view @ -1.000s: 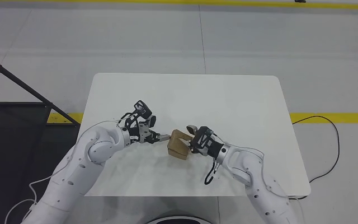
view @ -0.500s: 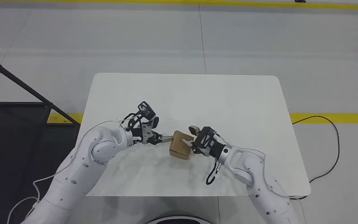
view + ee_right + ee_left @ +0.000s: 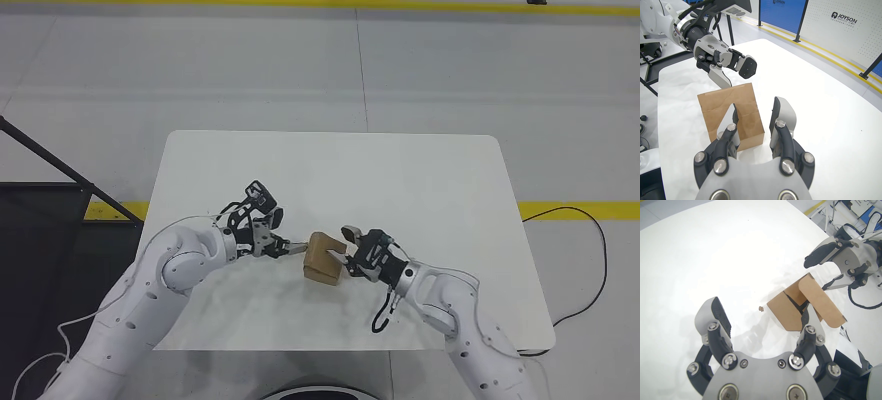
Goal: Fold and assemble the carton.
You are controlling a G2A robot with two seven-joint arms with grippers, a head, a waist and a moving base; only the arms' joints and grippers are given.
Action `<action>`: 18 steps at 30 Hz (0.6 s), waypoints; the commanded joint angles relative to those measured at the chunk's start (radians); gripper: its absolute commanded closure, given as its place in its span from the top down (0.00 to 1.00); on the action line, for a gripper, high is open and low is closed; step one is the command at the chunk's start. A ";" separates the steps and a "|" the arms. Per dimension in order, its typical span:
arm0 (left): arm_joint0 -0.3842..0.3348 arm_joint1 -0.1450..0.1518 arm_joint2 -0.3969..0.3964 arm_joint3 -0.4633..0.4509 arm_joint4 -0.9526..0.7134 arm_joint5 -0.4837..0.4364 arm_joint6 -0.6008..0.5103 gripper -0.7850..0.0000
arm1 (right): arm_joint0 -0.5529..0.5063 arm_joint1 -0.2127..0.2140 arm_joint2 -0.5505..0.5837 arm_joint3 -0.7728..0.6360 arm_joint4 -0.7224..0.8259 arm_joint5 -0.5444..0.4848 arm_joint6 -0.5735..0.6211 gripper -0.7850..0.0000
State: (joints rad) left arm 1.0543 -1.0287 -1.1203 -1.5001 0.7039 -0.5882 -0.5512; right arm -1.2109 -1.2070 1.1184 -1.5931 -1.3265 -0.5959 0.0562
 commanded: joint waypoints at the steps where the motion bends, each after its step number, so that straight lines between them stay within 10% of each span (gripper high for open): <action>1: -0.001 -0.001 0.002 0.001 0.000 -0.001 0.000 1.00 | -0.002 0.001 0.003 0.001 0.003 -0.001 -0.001 0.54; 18: 0.030 0.009 -0.049 -0.003 -0.053 -0.044 0.022 1.00 | 0.006 0.002 -0.004 0.012 0.008 -0.003 0.000 0.53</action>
State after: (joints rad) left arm 1.0838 -1.0205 -1.1687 -1.5056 0.6604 -0.6202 -0.5203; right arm -1.2057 -1.2047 1.1149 -1.5815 -1.3186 -0.5985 0.0562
